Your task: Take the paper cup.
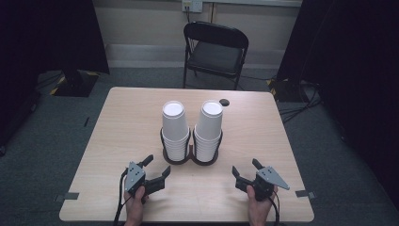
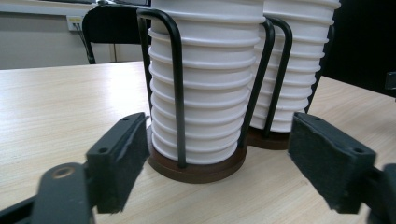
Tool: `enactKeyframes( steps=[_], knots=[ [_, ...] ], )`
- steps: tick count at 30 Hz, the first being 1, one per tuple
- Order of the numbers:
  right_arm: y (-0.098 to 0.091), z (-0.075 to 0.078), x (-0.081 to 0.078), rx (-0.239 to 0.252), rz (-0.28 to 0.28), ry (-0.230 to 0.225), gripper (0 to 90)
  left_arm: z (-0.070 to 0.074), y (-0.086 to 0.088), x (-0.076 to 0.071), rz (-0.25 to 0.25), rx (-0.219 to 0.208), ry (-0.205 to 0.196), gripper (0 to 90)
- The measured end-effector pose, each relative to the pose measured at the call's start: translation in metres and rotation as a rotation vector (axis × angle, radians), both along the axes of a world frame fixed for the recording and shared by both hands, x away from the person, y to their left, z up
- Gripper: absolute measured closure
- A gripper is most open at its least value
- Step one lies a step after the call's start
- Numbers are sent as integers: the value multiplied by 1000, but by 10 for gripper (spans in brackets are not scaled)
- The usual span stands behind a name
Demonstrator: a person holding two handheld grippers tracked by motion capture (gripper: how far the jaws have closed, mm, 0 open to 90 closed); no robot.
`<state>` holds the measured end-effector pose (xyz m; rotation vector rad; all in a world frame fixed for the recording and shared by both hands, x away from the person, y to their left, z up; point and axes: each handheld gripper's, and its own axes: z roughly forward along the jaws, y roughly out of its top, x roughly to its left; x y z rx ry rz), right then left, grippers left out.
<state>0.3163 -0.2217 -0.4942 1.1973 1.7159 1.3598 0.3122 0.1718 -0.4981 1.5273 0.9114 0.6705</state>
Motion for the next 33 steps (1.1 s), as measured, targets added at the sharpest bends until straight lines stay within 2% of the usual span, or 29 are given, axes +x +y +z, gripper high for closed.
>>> enactKeyframes(
  steps=[2, 5, 7, 11, 16, 17, 19, 26, 29, 33],
  knots=[
    [1, 0, -1, -7, -4, -5, 132, 0, -1, 0, -6, -6, 4, 175],
    [1, 0, -2, -15, -11, -18, 138, 0, -2, 1, -12, 13, 11, 175],
    [1, 0, -2, -6, -34, -23, 152, 0, -2, 2, -20, 11, 17, 175],
    [0, 0, -1, 3, -15, -13, 153, 1, -2, 2, -32, 10, 20, 175],
    [6, 0, -1, -17, -4, -9, 171, 1, -3, 2, -25, 21, 11, 173],
    [7, 0, -1, -22, 8, -9, 197, 1, -3, 1, -24, 21, 10, 173],
    [10, 2, 0, -9, 33, -10, 196, 1, -2, 1, -20, 24, 7, 173],
    [19, 20, 5, 4, 67, -51, 195, 0, -3, 1, -18, 14, 6, 157],
    [21, 24, 7, 25, 80, -53, 202, 0, -2, 0, -18, 16, 4, 158],
    [26, 35, 13, 35, 99, -81, 211, 1, -2, -1, -6, 28, 0, 159]
  ],
)
